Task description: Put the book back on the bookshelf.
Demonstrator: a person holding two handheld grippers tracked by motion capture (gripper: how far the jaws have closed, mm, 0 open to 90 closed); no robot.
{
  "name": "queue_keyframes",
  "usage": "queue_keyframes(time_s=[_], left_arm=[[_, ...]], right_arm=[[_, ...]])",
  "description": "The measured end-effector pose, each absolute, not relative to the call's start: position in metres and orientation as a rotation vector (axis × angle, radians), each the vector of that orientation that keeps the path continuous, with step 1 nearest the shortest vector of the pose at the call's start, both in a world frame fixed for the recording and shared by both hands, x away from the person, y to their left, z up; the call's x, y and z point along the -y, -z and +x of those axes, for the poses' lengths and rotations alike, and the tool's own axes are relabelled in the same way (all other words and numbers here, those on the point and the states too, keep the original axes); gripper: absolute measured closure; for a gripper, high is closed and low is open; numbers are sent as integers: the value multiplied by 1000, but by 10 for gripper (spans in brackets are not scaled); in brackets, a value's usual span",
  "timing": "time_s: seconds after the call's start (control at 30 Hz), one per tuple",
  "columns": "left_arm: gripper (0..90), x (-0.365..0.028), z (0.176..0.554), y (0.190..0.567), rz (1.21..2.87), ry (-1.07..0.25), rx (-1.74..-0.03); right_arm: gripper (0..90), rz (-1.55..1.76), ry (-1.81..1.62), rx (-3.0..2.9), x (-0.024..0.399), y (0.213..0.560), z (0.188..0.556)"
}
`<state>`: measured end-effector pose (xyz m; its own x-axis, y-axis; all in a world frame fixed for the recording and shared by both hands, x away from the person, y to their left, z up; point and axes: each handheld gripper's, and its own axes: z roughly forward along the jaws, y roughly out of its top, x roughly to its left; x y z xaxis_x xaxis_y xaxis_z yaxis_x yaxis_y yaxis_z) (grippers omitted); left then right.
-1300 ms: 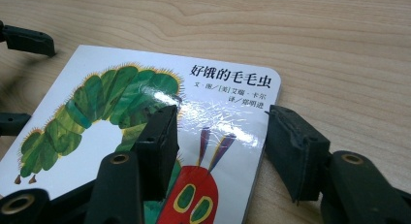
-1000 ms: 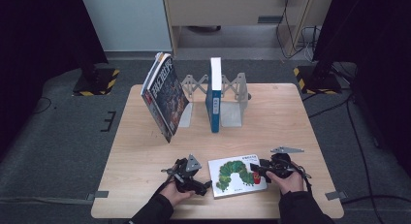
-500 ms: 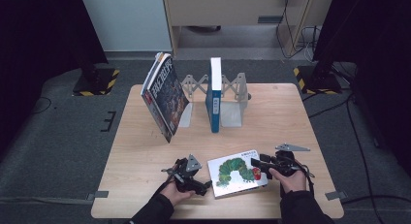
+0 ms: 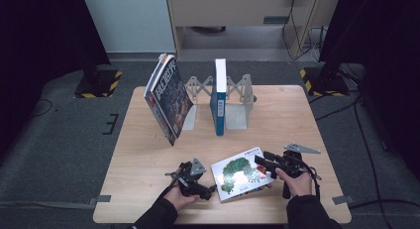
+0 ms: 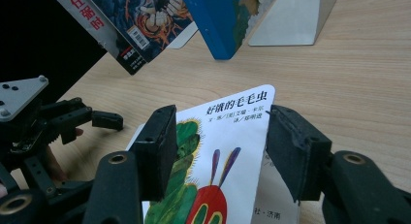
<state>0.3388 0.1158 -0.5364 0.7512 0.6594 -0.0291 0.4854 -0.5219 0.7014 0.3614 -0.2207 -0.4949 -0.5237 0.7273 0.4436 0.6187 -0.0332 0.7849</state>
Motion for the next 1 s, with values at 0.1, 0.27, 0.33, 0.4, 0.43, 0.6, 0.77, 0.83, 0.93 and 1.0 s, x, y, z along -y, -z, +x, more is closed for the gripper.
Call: queue_keyframes(time_s=[0.1, 0.27, 0.33, 0.4, 0.43, 0.6, 0.77, 0.83, 0.93, 1.0], left_arm=[[0, -116, 339, 536, 2228, -310, -851], [0, -116, 340, 536, 2230, -308, -847], [0, -116, 340, 536, 2230, -308, -848], [0, -116, 340, 536, 2230, -308, -847], [0, -116, 340, 536, 2230, -308, -847], [0, -116, 340, 536, 2230, -308, -846], [0, -116, 340, 536, 2230, -307, -844], [0, -116, 340, 536, 2230, -307, -844], [0, -116, 340, 536, 2232, -306, -840], [0, -116, 340, 536, 2232, -305, -839]], right_arm=[[433, 1480, -1602, -2121, 220, 495, 361], [434, 1486, -1604, -2140, 219, 496, 358], [441, 1479, -1603, -2142, 220, 496, 357], [448, 1480, -1606, -2154, 220, 496, 357], [460, 1487, -1601, -2175, 220, 497, 357], [458, 1473, -1553, -2261, 212, 502, 357], [478, 1476, -1520, -2293, 210, 505, 358], [482, 1475, -1497, -2315, 209, 506, 359], [482, 1479, -1481, -2337, 207, 509, 360], [482, 1492, -1480, -2347, 206, 510, 361]])
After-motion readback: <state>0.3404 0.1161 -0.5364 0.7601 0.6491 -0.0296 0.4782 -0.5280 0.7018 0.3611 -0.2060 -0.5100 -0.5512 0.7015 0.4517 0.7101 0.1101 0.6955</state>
